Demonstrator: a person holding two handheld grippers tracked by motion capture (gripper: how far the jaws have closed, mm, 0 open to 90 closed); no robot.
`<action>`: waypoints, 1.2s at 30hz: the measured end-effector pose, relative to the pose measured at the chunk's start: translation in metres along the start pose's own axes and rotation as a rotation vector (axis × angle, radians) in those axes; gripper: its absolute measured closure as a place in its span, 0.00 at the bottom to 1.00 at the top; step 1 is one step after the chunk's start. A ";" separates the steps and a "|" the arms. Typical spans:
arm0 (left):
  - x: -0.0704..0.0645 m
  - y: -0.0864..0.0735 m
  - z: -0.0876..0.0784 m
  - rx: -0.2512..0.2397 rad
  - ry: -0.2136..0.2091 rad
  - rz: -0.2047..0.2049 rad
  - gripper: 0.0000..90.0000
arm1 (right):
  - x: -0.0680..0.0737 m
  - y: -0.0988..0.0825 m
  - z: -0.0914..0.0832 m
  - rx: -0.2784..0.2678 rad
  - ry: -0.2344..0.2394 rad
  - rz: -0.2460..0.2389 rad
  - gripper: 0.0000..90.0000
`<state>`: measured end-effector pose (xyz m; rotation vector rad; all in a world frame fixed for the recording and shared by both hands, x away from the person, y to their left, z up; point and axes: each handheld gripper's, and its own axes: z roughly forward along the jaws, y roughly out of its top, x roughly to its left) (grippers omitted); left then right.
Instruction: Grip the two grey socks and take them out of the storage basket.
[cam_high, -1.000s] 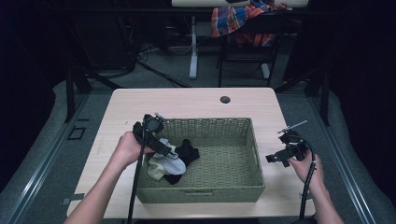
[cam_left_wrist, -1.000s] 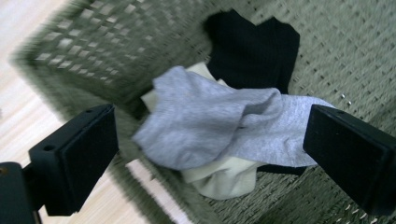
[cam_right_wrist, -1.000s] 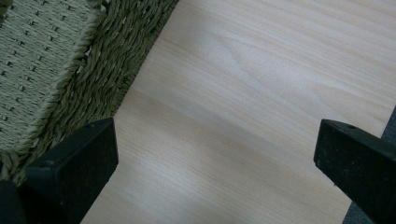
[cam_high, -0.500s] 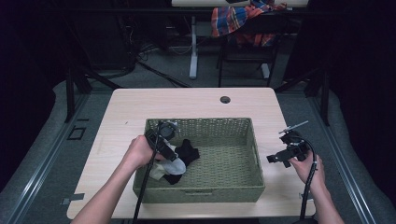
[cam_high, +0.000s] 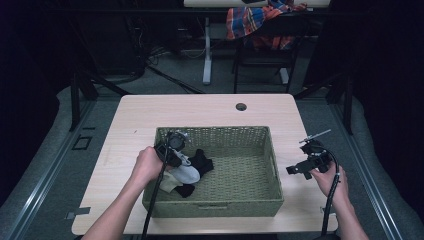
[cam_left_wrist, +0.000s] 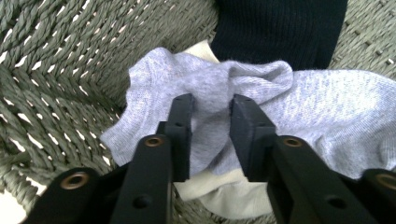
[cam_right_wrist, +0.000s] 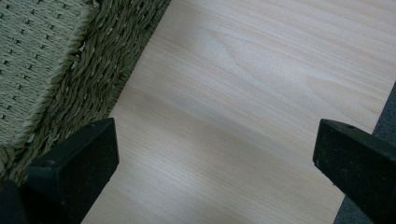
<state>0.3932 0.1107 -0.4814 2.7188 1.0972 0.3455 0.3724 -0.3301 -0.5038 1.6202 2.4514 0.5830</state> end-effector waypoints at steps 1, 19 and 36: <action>0.000 0.000 0.001 -0.015 -0.002 -0.004 0.82 | 0.000 0.000 0.000 -0.002 0.002 0.001 0.00; 0.003 0.002 -0.011 -0.073 0.027 0.021 0.97 | -0.001 -0.001 -0.001 -0.013 0.008 0.012 0.00; 0.014 0.007 -0.051 -0.124 -0.043 0.024 0.97 | -0.001 -0.001 -0.002 -0.008 -0.002 0.008 0.00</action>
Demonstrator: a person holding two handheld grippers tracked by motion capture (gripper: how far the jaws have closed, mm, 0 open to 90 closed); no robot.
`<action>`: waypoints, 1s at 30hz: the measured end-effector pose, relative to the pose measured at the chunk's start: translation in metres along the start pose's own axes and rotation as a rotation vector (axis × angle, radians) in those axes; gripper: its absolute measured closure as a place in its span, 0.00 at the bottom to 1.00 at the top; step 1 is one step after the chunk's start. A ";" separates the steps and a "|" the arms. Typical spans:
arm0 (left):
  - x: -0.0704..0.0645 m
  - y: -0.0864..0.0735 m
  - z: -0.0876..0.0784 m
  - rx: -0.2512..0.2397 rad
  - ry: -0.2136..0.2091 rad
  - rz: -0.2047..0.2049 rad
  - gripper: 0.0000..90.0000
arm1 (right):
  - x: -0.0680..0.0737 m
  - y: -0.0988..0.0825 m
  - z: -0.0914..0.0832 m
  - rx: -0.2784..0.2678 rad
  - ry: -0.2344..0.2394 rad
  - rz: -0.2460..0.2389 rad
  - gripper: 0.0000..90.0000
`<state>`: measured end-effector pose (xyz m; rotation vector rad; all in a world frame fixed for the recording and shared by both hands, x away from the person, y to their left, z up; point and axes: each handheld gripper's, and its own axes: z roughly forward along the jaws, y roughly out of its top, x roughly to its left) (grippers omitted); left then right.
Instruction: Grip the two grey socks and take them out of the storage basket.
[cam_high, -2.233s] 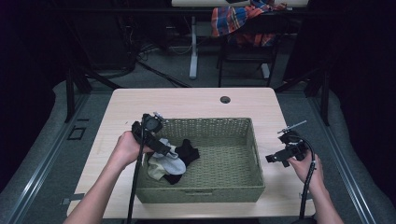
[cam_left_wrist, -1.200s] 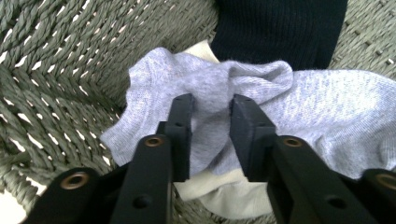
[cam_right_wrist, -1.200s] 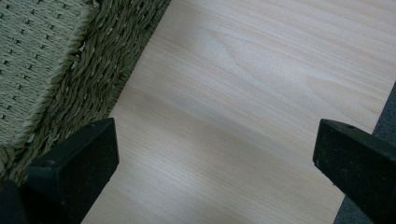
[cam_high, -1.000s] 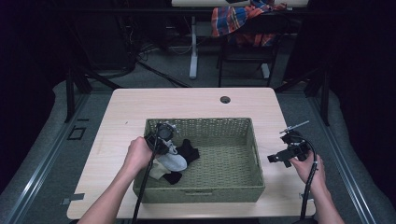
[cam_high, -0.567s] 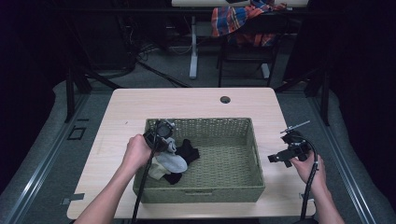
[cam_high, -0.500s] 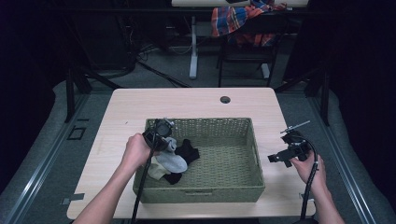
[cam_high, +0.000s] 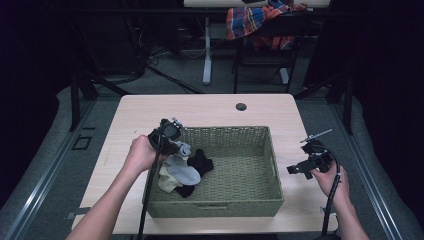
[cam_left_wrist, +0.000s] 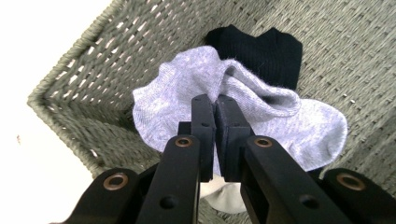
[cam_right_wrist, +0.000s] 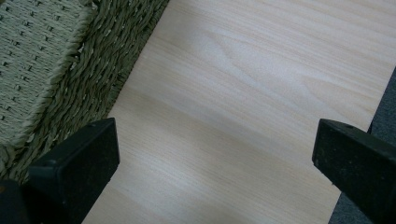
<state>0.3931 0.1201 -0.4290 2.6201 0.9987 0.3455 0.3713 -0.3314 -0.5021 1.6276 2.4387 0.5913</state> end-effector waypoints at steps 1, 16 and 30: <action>0.000 0.000 -0.002 -0.008 -0.003 -0.001 0.97 | 0.001 -0.001 0.001 -0.022 0.009 0.013 0.00; 0.008 0.008 -0.027 -0.037 -0.039 0.001 0.97 | -0.001 0.000 -0.001 -0.017 -0.002 0.012 0.00; 0.015 0.018 -0.046 -0.063 -0.042 -0.003 0.97 | -0.001 0.001 0.000 0.000 0.002 0.010 0.00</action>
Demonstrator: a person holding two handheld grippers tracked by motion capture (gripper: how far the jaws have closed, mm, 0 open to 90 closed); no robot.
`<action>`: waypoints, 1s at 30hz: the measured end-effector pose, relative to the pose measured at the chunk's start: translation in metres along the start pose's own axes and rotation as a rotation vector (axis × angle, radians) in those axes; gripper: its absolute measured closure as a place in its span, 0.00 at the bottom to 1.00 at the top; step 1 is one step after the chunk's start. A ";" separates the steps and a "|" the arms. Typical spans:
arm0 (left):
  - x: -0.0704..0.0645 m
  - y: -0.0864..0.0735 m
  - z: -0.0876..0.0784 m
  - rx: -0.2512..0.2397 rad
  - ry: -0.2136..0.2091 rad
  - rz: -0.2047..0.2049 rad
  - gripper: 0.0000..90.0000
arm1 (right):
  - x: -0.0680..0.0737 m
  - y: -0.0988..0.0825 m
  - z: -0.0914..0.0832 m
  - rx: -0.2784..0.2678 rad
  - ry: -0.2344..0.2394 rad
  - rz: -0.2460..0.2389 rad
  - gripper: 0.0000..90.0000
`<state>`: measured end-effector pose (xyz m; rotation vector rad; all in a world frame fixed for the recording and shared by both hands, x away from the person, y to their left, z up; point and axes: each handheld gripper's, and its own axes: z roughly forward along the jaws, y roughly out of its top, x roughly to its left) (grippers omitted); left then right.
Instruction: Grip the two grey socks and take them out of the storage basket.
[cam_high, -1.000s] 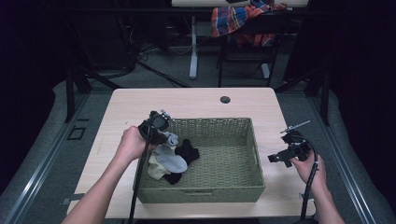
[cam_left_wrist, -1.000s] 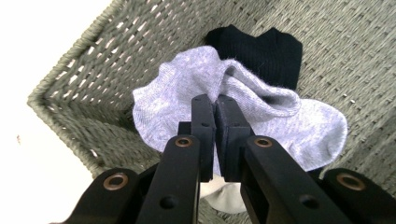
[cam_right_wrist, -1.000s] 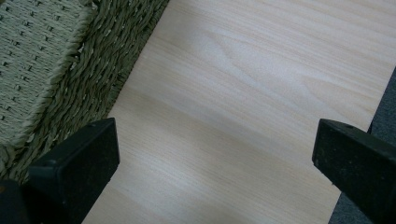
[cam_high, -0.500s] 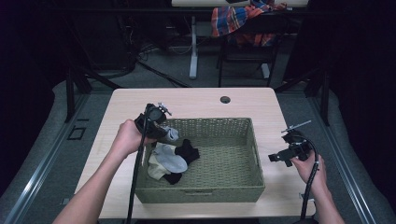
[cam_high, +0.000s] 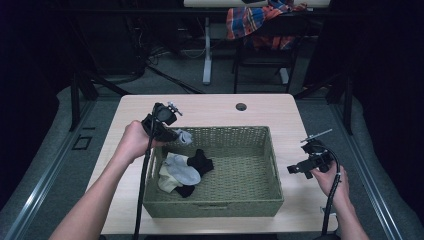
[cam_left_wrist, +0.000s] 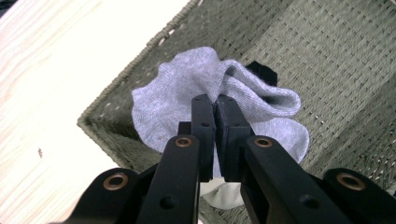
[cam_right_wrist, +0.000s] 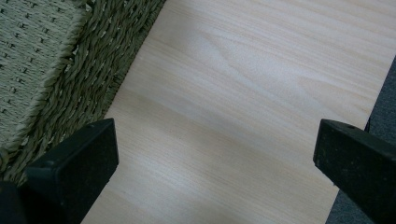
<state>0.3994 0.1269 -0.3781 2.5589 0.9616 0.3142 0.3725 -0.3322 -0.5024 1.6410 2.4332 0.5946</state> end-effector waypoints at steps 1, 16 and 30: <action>0.001 0.002 -0.003 -0.001 0.000 0.000 0.97 | 0.000 0.000 0.000 -0.002 -0.008 0.000 0.00; 0.017 -0.001 -0.027 -0.025 0.029 -0.026 0.97 | -0.001 -0.001 0.001 0.001 -0.005 0.004 0.00; 0.044 -0.039 -0.050 -0.053 0.072 -0.125 0.97 | -0.001 -0.001 0.000 0.010 -0.013 0.000 0.00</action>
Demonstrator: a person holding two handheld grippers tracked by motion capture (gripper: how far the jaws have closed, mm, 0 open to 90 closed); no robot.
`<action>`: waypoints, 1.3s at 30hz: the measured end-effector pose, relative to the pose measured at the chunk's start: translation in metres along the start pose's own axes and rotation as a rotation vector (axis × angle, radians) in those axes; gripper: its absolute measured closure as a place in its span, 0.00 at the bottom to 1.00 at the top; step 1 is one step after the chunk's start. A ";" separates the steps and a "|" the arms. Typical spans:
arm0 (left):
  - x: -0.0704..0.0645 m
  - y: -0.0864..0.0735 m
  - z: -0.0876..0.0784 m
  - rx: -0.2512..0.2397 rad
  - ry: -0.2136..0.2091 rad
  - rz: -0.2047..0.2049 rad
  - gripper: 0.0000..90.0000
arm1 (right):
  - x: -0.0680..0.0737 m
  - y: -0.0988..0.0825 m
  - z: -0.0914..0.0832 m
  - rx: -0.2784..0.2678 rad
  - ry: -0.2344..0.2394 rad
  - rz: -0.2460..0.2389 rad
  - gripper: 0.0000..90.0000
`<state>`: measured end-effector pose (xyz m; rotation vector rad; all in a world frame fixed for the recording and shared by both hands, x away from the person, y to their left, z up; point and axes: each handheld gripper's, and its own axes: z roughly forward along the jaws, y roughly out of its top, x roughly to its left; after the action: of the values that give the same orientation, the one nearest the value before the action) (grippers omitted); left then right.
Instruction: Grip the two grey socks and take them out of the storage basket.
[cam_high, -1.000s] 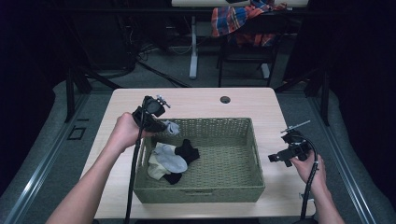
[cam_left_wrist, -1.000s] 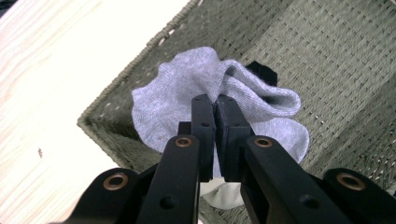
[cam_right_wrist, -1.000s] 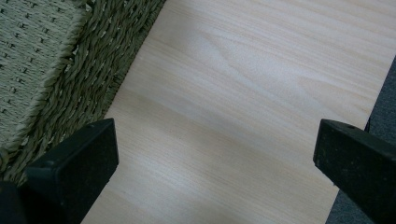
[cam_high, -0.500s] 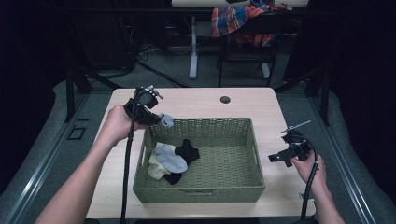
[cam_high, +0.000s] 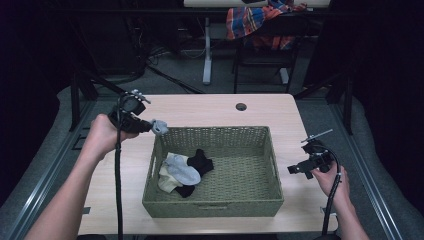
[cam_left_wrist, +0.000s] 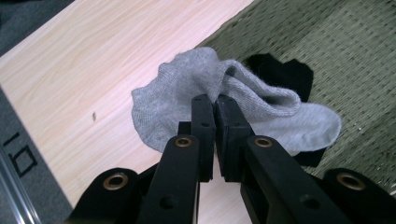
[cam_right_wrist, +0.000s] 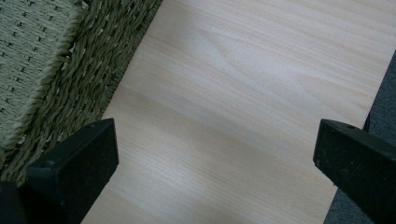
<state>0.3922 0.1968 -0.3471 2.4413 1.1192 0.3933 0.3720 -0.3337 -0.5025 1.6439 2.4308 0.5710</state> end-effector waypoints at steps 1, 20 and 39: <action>0.005 -0.006 -0.003 -0.003 0.004 -0.016 0.97 | 0.001 0.000 0.000 -0.007 0.002 0.004 0.00; 0.037 -0.061 -0.006 -0.006 0.091 -0.146 0.97 | 0.000 0.000 0.000 -0.001 -0.002 -0.003 0.00; 0.047 -0.124 0.052 0.053 0.101 -0.295 0.97 | 0.000 0.000 0.000 -0.004 0.002 0.005 0.00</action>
<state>0.3629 0.2922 -0.4490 2.2729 1.5245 0.4005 0.3717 -0.3334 -0.5026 1.6487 2.4265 0.5781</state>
